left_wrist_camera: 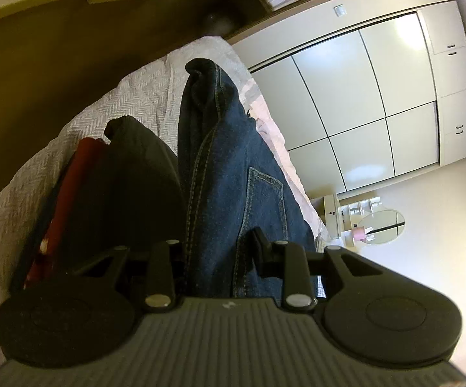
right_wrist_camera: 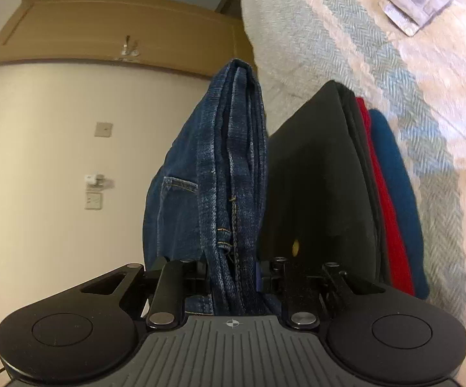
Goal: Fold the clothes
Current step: 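Carry the jeans with both tools over the red and blue clothes stack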
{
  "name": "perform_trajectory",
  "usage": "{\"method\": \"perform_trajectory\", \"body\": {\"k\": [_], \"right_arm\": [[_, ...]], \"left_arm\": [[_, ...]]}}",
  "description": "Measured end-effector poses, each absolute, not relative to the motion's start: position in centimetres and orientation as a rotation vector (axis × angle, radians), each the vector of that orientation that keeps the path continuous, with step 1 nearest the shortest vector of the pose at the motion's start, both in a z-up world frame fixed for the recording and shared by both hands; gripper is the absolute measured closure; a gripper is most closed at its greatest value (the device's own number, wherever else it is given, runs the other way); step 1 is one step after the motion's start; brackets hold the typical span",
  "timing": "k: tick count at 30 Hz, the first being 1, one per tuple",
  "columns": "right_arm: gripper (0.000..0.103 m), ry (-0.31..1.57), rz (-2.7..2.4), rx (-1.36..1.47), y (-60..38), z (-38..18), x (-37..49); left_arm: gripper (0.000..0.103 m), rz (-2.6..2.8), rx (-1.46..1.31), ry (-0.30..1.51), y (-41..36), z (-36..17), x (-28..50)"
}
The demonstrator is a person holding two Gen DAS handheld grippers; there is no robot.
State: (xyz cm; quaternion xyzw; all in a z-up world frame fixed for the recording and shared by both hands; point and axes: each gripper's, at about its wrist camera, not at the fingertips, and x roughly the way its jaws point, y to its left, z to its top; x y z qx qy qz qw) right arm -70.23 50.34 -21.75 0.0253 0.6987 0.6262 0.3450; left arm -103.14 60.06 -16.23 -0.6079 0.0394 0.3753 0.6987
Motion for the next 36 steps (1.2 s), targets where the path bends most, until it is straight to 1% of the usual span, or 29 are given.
{"method": "perform_trajectory", "body": {"k": [9,12,13,15,16,18,19,20,23,27,30,31,36], "right_arm": [[0.081,1.826,1.551,-0.002,53.4,-25.0,-70.4],[0.080,1.784,1.530,-0.045,53.6,-25.7,-70.5],[0.078,1.766,1.522,-0.061,53.6,-25.9,-70.6],[0.070,1.730,1.507,-0.093,53.7,-26.4,-70.7],[0.069,1.716,1.499,-0.097,53.6,-26.6,-70.8],[0.068,1.697,1.490,-0.066,53.0,-26.7,-70.8],[0.063,1.682,1.496,-0.055,52.7,-26.2,-70.8],[0.060,1.654,1.500,-0.053,52.4,-25.7,-70.7],[0.058,1.481,1.508,-0.097,51.2,-23.0,-70.4],[0.058,1.163,1.587,-0.200,48.4,-19.0,-70.7],[0.058,1.072,1.683,-0.278,46.5,-18.1,-72.0],[0.058,1.056,1.702,-0.301,46.0,-18.0,-72.4],[0.058,1.133,1.678,-0.370,44.6,-20.0,-74.0]], "left_arm": [[0.077,0.809,-1.430,0.113,64.0,-20.5,-103.4],[0.076,0.798,-1.438,0.125,64.9,-22.2,-103.3],[0.076,0.799,-1.429,0.140,65.2,-22.9,-103.2],[0.072,0.810,-1.400,0.182,65.6,-24.4,-103.0],[0.071,0.815,-1.388,0.199,65.7,-24.9,-102.9],[0.070,0.829,-1.348,0.231,65.7,-23.9,-102.8],[0.070,0.836,-1.325,0.248,65.6,-23.2,-102.7],[0.070,0.844,-1.302,0.264,65.5,-22.4,-102.6],[0.070,0.877,-1.243,0.332,64.6,-20.3,-102.3],[0.070,0.898,-1.226,0.359,63.5,-19.9,-101.9],[0.067,0.912,-1.218,0.373,62.6,-19.8,-101.6],[0.067,0.917,-1.215,0.378,62.4,-19.8,-101.5],[0.064,0.926,-1.259,0.366,64.2,-20.7,-101.9]]}}
